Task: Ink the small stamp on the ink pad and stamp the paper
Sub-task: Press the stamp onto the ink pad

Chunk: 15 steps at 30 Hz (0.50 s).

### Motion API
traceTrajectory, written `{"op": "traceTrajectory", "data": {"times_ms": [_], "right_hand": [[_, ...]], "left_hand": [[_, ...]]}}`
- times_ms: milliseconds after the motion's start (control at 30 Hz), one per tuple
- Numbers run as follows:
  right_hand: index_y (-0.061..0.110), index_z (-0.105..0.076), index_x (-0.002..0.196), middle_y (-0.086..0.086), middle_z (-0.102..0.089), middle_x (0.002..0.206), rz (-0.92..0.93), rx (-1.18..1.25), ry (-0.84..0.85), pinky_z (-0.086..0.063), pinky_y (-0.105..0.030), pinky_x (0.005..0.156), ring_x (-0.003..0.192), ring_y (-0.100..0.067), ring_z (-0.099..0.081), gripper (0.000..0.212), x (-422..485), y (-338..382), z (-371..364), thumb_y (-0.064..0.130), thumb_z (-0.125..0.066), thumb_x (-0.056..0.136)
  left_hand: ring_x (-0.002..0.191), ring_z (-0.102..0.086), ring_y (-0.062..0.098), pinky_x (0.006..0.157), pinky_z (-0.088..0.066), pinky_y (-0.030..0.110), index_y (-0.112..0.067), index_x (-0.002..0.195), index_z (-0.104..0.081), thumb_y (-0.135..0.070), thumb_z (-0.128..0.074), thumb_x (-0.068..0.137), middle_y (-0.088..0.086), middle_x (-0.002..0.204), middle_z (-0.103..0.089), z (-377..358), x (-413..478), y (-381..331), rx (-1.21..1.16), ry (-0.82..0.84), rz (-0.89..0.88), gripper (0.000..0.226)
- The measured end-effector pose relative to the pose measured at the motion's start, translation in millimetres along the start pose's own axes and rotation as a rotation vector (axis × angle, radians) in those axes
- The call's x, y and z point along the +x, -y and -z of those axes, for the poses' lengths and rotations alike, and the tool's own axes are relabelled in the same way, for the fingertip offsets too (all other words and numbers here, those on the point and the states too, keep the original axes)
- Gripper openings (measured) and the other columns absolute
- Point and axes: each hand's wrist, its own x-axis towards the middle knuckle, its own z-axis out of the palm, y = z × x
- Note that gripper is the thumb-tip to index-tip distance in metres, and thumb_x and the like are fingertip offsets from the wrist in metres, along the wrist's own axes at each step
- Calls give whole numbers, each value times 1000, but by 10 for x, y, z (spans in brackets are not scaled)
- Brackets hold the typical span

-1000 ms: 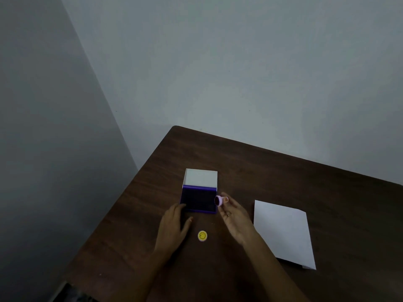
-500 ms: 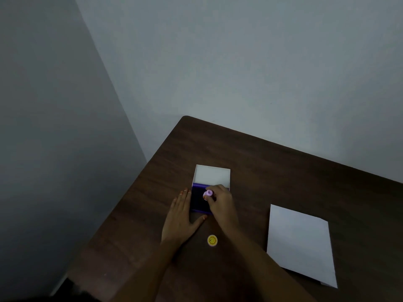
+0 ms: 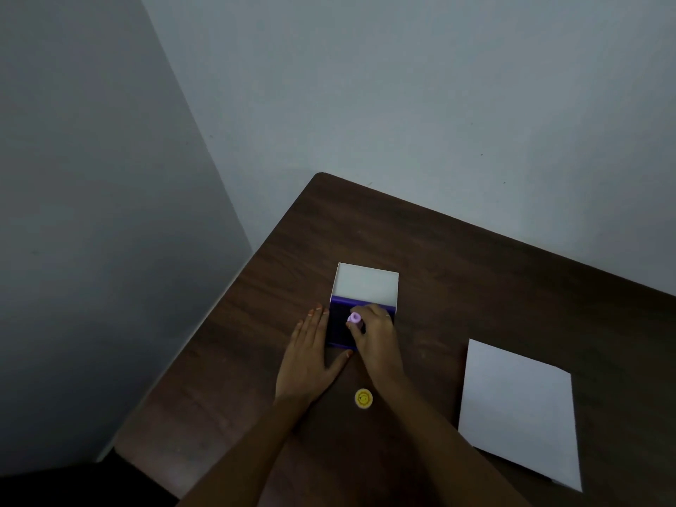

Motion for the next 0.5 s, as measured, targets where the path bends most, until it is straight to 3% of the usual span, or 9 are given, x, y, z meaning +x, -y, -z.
{"op": "traceTrajectory", "data": {"times_ms": [333, 500], "right_hand": [[3, -58, 116, -16, -60, 120, 23, -43, -31, -42, -29, 95, 114, -25, -51, 32, 12, 26, 58, 6, -59, 84], [3, -59, 114, -15, -61, 119, 9, -12, -16, -36, -21, 92, 113, -23, -52, 30, 11, 22, 57, 6, -60, 83]], "left_hand": [[136, -7, 4, 113, -5, 26, -20, 143, -10, -55, -47, 85, 5, 153, -21, 61, 49, -74, -9, -32, -21, 78], [137, -6, 4, 113, -5, 27, -21, 144, -10, -55, -47, 84, 4, 154, -19, 46, 26, -66, -20, -16, -9, 78]]}}
